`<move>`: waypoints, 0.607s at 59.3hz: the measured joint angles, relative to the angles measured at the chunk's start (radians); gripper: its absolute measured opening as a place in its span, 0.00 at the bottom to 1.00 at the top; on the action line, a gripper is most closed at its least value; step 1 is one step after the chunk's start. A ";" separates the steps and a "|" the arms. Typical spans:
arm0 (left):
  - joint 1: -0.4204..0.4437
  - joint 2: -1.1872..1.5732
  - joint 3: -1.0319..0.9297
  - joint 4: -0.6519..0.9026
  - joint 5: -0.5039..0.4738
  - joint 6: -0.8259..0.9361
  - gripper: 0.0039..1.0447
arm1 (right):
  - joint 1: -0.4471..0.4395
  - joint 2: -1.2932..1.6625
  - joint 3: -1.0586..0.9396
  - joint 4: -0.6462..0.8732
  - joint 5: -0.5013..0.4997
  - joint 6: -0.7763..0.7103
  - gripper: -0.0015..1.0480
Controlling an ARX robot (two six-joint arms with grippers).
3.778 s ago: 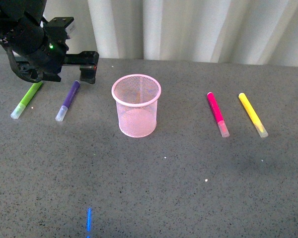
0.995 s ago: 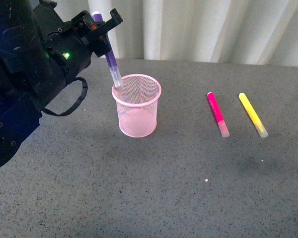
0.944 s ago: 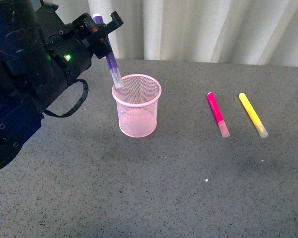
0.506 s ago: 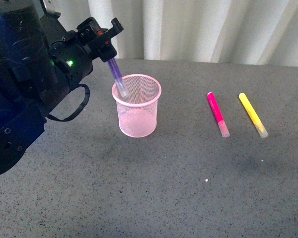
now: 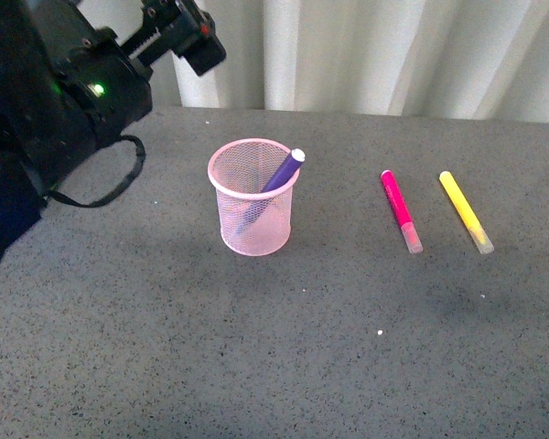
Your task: Insert purple and pink pens into pink cup
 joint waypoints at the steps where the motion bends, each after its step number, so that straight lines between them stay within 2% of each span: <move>1: 0.007 -0.020 -0.007 -0.019 0.020 0.000 0.94 | 0.000 0.000 0.000 0.000 0.000 0.000 0.93; 15: 0.123 -0.276 -0.152 -0.219 0.237 0.048 0.94 | 0.000 0.000 0.000 0.000 0.000 0.000 0.93; 25: 0.273 -0.510 -0.308 -0.405 0.421 0.140 0.94 | 0.000 0.000 0.000 0.000 0.000 0.000 0.93; 36: 0.428 -0.765 -0.463 -0.604 0.566 0.221 0.94 | 0.000 0.000 0.000 0.000 0.000 0.000 0.93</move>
